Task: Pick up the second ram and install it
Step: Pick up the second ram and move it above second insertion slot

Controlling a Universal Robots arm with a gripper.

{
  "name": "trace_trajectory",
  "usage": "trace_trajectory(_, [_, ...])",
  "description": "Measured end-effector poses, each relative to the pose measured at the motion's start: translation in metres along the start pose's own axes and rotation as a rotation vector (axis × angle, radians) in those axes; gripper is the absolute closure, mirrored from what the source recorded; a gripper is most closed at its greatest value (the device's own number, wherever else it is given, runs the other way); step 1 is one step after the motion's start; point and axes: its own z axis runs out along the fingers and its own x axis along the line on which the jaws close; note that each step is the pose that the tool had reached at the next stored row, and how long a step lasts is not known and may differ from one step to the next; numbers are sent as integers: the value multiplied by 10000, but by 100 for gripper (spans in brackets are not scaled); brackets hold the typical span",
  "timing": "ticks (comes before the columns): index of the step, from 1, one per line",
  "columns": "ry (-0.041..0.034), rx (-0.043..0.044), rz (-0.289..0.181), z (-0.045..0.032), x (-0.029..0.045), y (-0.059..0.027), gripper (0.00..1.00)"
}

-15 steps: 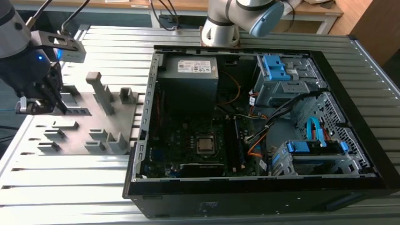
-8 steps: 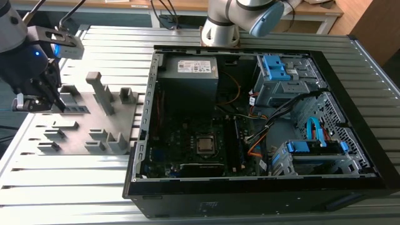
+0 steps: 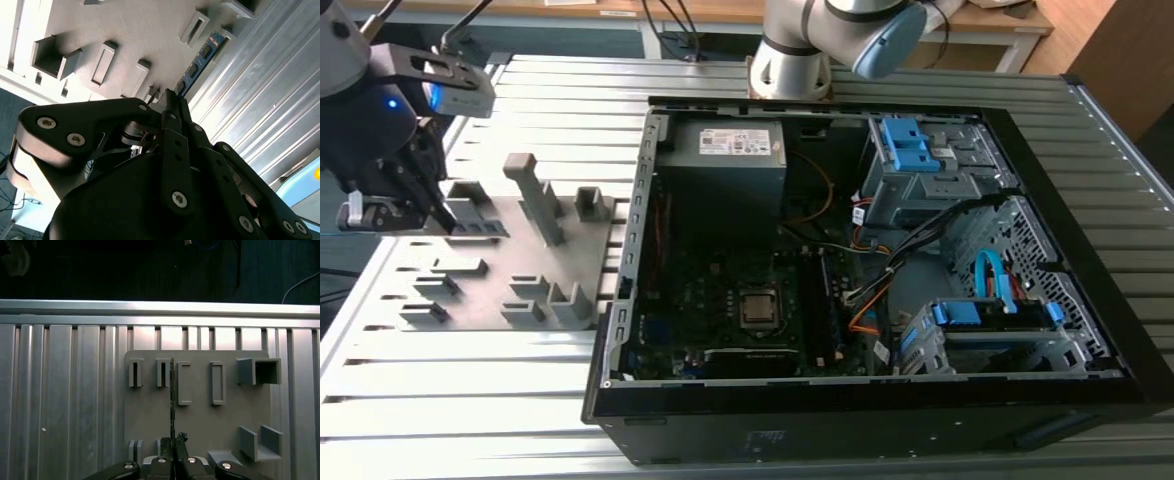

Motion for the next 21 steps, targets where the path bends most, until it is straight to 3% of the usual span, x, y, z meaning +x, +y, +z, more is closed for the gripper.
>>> trace_trajectory(21, [0, 0, -1, -237, -12, 10, 86])
